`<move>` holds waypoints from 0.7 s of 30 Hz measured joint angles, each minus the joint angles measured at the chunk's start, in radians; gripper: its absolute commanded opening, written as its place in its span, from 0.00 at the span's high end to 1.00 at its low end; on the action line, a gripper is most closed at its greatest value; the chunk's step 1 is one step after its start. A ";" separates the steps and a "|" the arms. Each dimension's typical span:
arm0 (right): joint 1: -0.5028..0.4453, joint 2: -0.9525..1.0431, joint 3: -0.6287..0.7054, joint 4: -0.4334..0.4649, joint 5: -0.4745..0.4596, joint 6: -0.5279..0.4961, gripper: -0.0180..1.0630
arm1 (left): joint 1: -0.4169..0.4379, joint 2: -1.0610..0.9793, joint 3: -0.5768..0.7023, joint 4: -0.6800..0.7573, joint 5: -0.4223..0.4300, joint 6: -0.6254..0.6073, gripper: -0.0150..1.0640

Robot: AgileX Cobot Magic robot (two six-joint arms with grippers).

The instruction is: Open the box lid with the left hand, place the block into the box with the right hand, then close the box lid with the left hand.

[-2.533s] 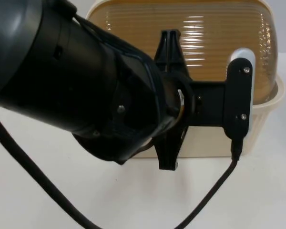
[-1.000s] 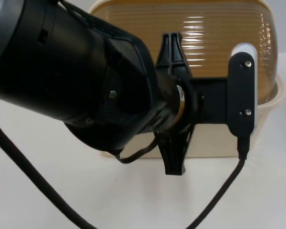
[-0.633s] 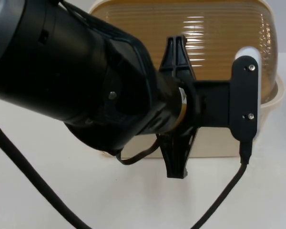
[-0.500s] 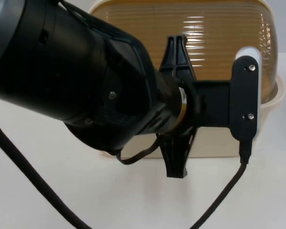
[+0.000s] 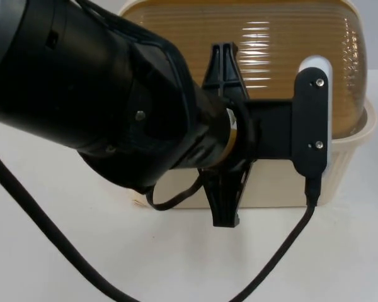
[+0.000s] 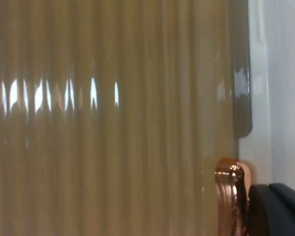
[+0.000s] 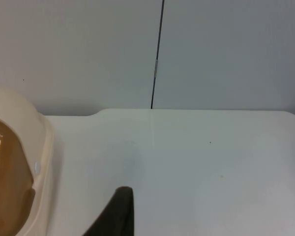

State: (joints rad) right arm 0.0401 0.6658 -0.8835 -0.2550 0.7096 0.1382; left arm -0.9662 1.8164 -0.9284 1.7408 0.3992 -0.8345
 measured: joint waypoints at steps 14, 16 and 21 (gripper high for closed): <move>0.000 0.000 0.000 0.000 0.000 0.000 0.01 | 0.013 0.000 0.000 0.002 -0.024 0.053 0.99; 0.000 0.000 0.000 0.000 0.000 0.000 0.01 | 0.017 0.000 0.000 0.002 -0.029 0.057 0.99; 0.000 0.000 0.000 0.000 0.000 0.000 0.01 | 0.019 0.000 0.000 0.002 -0.030 0.057 0.99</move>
State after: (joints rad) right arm 0.0401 0.6658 -0.8835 -0.2550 0.7096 0.1382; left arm -0.9477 1.8164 -0.9284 1.7426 0.3687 -0.7779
